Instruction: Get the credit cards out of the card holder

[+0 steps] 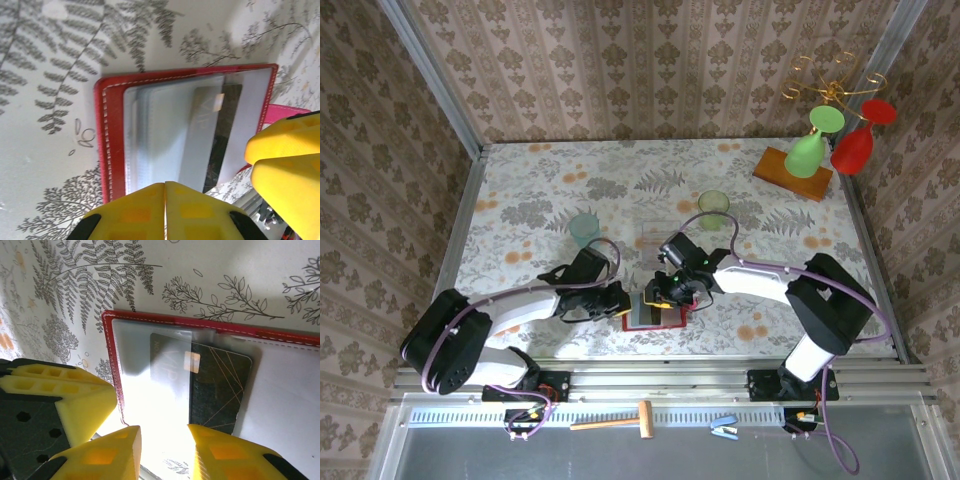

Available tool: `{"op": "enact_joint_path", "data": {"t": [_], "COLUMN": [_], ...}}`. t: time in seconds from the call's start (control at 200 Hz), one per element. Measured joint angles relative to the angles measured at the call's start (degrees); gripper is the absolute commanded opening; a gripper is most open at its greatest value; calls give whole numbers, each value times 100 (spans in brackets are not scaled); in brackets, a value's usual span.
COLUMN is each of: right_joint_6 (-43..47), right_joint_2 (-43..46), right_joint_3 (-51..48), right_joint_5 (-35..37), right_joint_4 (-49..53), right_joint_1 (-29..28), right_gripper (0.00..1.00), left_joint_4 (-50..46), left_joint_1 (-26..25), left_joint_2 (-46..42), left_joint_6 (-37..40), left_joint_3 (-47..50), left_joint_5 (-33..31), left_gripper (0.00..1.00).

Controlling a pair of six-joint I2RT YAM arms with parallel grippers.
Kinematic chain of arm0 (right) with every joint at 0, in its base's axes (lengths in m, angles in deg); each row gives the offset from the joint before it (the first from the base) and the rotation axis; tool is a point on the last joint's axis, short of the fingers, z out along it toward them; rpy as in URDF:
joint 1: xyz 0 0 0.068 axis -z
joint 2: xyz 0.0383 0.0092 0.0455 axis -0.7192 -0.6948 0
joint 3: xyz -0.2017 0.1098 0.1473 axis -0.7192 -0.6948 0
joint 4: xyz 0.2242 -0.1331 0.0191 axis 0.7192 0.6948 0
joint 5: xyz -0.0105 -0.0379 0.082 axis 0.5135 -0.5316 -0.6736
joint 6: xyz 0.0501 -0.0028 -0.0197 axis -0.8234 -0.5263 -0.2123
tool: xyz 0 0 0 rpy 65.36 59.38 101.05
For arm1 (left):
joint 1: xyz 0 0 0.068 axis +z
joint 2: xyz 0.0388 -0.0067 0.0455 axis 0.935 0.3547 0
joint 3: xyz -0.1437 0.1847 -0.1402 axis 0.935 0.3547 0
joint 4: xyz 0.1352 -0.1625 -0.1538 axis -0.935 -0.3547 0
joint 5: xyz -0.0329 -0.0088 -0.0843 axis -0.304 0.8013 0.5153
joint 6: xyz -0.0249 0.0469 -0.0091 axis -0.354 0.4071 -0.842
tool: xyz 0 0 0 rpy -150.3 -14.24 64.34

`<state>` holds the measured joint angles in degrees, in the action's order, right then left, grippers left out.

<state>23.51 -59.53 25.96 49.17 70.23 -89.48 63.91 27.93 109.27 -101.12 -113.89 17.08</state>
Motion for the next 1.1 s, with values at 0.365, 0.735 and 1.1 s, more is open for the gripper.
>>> {"op": "enact_joint_path", "data": {"t": [0.365,0.735,1.1], "right_joint_6": [-199,-323,-411], "right_joint_2": [52,55,52], "right_joint_3": [-542,-778,-866], "right_joint_5": [-116,-249,-380], "right_joint_4": [-319,-654,-905], "right_joint_1": [155,251,273], "right_gripper": [31,31,30], "left_joint_4": [94,133,122], "left_joint_1": [-199,-295,-297], "left_joint_2": [385,695,793], "left_joint_6": [0,46,116], "left_joint_3": [-295,-380,-380], "left_joint_5": [79,153,157], "left_gripper": [8,8,7]}}
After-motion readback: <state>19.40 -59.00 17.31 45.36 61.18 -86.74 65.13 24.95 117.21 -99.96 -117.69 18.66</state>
